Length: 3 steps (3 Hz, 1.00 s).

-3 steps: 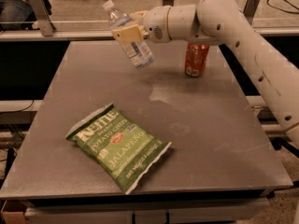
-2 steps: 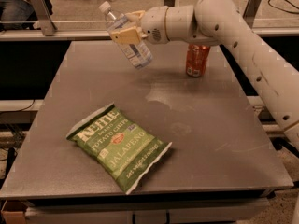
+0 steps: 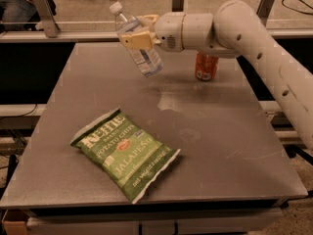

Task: Place blue plastic bottle upright

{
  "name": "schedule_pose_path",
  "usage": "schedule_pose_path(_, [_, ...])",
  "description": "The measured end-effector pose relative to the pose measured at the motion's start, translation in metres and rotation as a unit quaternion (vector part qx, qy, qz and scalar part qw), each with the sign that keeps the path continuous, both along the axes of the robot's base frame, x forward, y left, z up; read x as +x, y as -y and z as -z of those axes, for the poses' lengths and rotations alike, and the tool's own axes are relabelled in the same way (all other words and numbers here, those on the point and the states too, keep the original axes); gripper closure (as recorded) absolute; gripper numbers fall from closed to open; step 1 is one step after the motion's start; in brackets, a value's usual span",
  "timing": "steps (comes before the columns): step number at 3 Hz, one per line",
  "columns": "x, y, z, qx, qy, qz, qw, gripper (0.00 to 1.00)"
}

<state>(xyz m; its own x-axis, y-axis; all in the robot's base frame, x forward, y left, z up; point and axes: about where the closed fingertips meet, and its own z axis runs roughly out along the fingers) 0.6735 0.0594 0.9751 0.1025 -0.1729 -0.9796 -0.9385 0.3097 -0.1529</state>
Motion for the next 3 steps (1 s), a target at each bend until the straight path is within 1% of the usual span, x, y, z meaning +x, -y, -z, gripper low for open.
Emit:
schedule_pose_path(1, [-0.025, 0.031, -0.005, 0.024, 0.003, 0.003, 0.9997, 1.0])
schedule_pose_path(2, [-0.041, 0.07, -0.012, 0.058, 0.007, 0.005, 0.9983, 1.0])
schedule_pose_path(3, [-0.054, 0.108, -0.016, 0.088, 0.015, 0.005, 0.996, 1.0])
